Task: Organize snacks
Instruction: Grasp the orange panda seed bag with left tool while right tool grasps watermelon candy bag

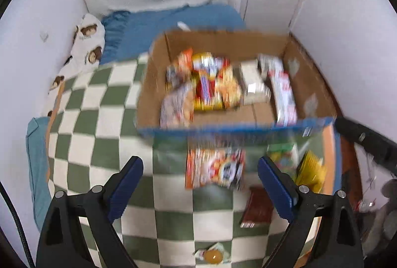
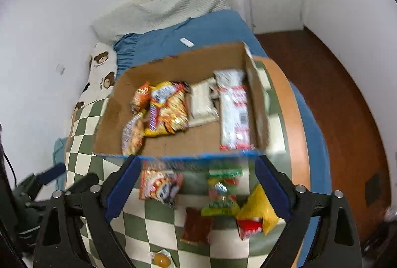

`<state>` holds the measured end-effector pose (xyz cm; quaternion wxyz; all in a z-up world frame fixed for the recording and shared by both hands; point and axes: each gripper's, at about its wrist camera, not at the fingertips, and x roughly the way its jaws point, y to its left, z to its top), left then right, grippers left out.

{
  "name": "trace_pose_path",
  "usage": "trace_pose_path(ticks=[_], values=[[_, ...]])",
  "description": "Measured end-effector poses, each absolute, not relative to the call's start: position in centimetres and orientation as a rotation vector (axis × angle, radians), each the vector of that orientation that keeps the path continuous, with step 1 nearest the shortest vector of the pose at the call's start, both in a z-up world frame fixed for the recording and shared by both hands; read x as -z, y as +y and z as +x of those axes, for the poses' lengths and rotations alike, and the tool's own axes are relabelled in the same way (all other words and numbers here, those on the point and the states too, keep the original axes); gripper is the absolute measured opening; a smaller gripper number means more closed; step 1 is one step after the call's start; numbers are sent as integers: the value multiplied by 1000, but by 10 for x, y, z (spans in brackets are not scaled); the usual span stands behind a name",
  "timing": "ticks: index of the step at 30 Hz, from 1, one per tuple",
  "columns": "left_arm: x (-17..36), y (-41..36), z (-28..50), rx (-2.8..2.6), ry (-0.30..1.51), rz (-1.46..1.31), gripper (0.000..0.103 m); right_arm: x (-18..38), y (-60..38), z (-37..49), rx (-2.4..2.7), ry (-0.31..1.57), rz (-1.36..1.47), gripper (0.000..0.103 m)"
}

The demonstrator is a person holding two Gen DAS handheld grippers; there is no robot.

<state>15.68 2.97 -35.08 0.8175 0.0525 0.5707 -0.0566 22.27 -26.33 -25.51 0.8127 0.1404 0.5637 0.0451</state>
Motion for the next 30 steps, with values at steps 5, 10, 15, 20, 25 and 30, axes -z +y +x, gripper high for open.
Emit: trace_pose_path(ticks=[5, 10, 15, 20, 25, 30], values=[[409, 31, 159, 124, 1381, 78, 94, 315, -278, 201, -76, 1330, 384, 67], [457, 22, 180, 104, 1480, 62, 94, 367, -274, 198, -58, 1406, 388, 73], [500, 8, 194, 122, 1592, 75, 94, 400, -264, 209, -51, 1448, 329, 75], [523, 3, 199, 108, 1605, 71, 94, 429, -253, 220, -50, 1512, 262, 76], [517, 3, 191, 134, 1570, 41, 70, 445, -243, 216, -73, 1552, 225, 58], [508, 11, 154, 152, 1577, 53, 59, 443, -232, 201, -119, 1563, 167, 57]])
